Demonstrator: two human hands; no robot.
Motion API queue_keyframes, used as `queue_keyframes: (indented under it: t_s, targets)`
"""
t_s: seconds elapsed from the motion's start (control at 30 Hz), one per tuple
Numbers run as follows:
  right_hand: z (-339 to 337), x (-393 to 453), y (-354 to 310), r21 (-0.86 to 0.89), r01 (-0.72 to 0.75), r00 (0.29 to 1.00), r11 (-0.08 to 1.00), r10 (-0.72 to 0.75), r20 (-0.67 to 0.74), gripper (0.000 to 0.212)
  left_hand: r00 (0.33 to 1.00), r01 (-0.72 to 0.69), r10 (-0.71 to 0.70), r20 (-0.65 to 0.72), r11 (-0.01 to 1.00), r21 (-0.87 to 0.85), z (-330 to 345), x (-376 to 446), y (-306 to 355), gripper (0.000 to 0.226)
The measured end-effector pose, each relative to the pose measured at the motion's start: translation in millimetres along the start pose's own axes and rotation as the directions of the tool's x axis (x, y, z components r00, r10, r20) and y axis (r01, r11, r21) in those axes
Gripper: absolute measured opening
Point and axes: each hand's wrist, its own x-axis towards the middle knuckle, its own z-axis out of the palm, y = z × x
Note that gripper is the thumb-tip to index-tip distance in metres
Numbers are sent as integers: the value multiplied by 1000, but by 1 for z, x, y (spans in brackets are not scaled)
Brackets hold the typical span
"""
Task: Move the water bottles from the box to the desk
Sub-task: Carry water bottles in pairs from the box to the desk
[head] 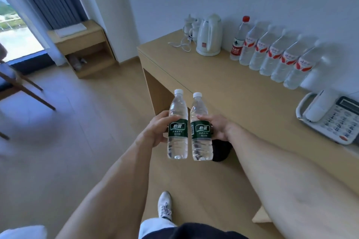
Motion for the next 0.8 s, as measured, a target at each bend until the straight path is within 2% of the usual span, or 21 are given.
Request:
queue_keyframes:
  t_s: [0.1, 0.23, 0.33, 0.5, 0.8]
  targets:
    - [-3, 29, -27, 46, 11, 996, 999, -7, -94, 24, 997, 5, -8, 75, 999, 34, -14, 48, 35, 54]
    - [-15, 55, -55, 76, 62, 967, 995, -41, -250, 31, 982, 12, -21, 185, 999, 52, -21, 104, 76, 48]
    - [-28, 66, -74, 134, 115, 948, 984, -68, -312, 28, 957, 27, -34, 286, 999, 29, -15, 142, 101, 49]
    - [-54, 73, -107, 166, 196, 905, 966, -113, -411, 33, 929, 3, -39, 369, 995, 99, 15, 196, 134, 22]
    - [-130, 103, -156, 215, 323, 831, 922, -168, -530, 45, 841, -72, -34, 540, 982, 175, 76, 282, 188, 40]
